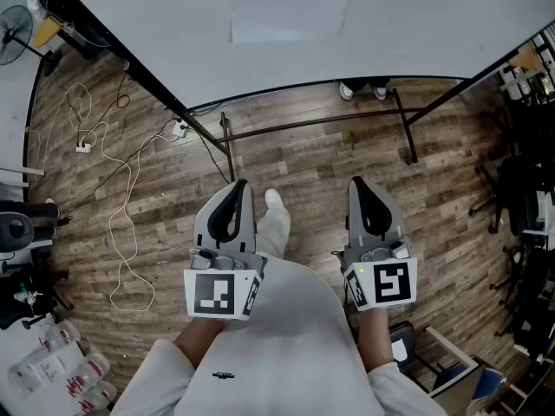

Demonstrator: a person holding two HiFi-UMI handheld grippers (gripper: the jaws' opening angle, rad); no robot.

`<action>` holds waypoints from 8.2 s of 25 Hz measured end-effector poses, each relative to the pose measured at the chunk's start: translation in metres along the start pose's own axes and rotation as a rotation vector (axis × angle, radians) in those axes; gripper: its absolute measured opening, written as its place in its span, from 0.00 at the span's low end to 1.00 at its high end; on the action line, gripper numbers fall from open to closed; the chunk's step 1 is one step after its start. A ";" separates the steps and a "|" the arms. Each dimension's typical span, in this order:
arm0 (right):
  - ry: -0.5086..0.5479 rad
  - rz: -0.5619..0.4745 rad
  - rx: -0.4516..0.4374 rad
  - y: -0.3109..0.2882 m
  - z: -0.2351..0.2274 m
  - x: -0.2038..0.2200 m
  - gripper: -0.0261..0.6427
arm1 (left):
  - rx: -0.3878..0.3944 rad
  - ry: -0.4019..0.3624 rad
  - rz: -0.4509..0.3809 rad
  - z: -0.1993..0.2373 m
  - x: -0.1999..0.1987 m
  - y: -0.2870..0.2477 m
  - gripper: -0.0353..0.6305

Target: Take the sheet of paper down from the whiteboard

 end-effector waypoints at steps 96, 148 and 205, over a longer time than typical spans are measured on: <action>0.108 -0.244 -0.017 -0.231 0.002 -0.154 0.23 | 0.128 0.083 -0.108 0.132 -0.111 -0.178 0.06; 0.250 -0.202 0.090 -0.311 -0.009 -0.217 0.24 | 0.377 0.046 -0.142 0.130 -0.158 -0.225 0.23; 0.165 -0.205 0.198 -0.235 -0.040 -0.186 0.23 | 0.339 0.175 -0.137 0.138 -0.139 -0.222 0.06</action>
Point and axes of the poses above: the fingertips, and each gripper's own axes: y backward along the fingers, z to its left, x out of its underside, the point moved 6 cm from there along y, backward along the fingers, and after that the axes turned 6 degrees about x, right-handed, at the moved point
